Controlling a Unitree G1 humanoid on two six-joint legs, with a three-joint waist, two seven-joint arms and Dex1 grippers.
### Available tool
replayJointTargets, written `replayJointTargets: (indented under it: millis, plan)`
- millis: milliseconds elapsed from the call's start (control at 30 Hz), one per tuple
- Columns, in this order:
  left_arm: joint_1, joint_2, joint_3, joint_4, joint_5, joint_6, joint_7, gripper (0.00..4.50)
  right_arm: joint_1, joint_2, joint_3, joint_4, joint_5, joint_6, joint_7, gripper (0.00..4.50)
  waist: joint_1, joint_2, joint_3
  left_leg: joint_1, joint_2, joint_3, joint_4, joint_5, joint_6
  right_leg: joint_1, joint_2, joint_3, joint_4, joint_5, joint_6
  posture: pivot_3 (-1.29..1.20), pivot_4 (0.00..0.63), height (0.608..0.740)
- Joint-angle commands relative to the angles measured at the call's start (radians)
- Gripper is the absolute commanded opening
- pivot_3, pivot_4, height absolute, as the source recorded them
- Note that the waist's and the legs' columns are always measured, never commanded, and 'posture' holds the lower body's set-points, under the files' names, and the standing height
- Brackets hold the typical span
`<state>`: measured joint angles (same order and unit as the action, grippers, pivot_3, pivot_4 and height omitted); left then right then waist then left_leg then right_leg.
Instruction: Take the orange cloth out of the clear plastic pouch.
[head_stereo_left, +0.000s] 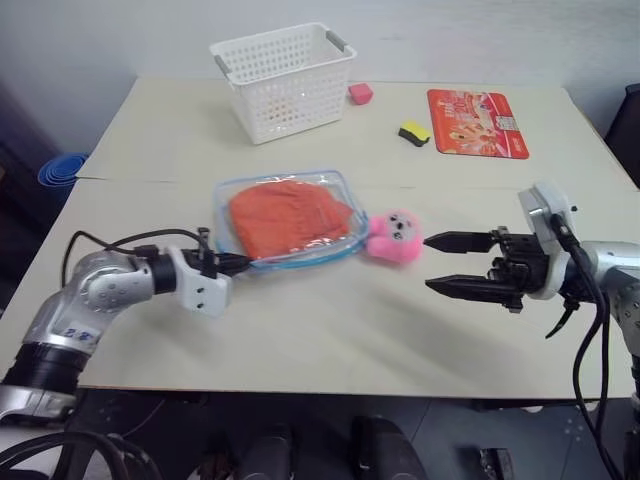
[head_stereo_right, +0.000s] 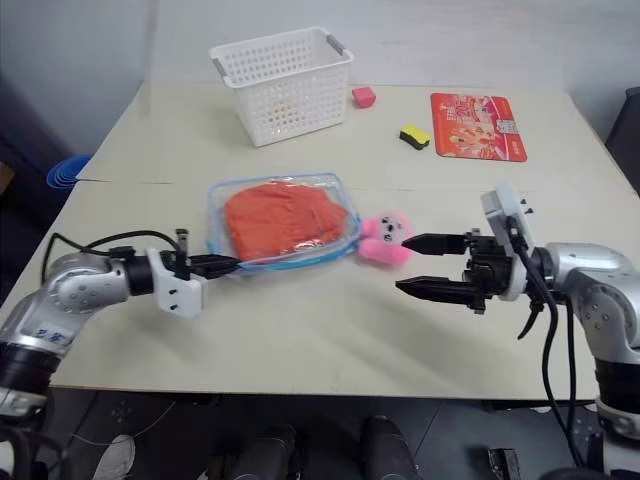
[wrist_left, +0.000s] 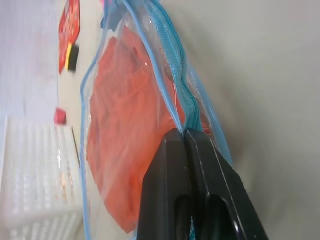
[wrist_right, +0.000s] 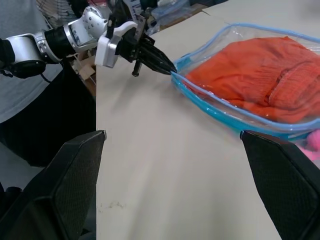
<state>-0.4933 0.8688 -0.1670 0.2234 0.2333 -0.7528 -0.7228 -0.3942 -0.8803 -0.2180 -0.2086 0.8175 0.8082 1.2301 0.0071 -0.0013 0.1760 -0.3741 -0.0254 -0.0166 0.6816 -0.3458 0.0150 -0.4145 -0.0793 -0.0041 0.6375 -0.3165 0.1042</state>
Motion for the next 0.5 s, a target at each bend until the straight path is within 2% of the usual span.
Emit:
replayJointTargets:
  millis: [33,167,333,400,500]
  plan:
    - [-0.083,-0.058,-0.064,0.037,0.016,-0.081,-0.013,0.02,0.020,-0.023,-0.053,-0.045,0.026,-0.009,-0.007,4.50,0.005,0.000,0.000,0.000,0.000,0.000,0.001,0.000,0.000,0.000,0.000,0.000,0.000,0.000,0.000,0.00,0.150,0.740]
    - [-0.214,-0.174,-0.165,0.194,0.113,-0.180,0.011,0.02,0.084,-0.049,-0.063,-0.042,-0.026,-0.054,-0.001,4.50,0.017,0.000,0.000,0.000,0.000,0.001,0.002,0.000,0.000,0.000,0.001,0.000,0.000,0.000,0.001,0.00,0.150,0.740]
    - [-0.309,-0.243,-0.230,0.384,0.276,-0.211,0.111,0.02,0.181,-0.100,-0.082,-0.002,-0.148,-0.172,-0.003,4.50,0.020,0.000,0.000,0.000,-0.002,0.002,0.002,0.000,0.002,0.000,0.001,-0.002,0.004,0.001,0.001,0.00,0.150,0.740]
    - [-0.312,-0.256,-0.234,0.423,0.270,-0.171,0.113,0.02,0.230,-0.114,-0.103,0.015,-0.187,-0.222,-0.003,4.50,0.019,-0.001,0.000,0.000,-0.003,0.003,0.002,0.000,0.002,0.000,0.001,-0.005,0.004,0.001,0.002,0.00,0.150,0.740]
    - [-0.278,-0.270,-0.207,0.394,0.181,-0.093,0.071,0.02,0.257,-0.097,-0.153,0.016,-0.177,-0.227,-0.040,4.50,0.017,-0.001,0.000,0.001,-0.003,0.005,0.003,0.000,0.003,0.000,0.001,-0.004,0.004,0.001,0.003,0.00,0.150,0.740]
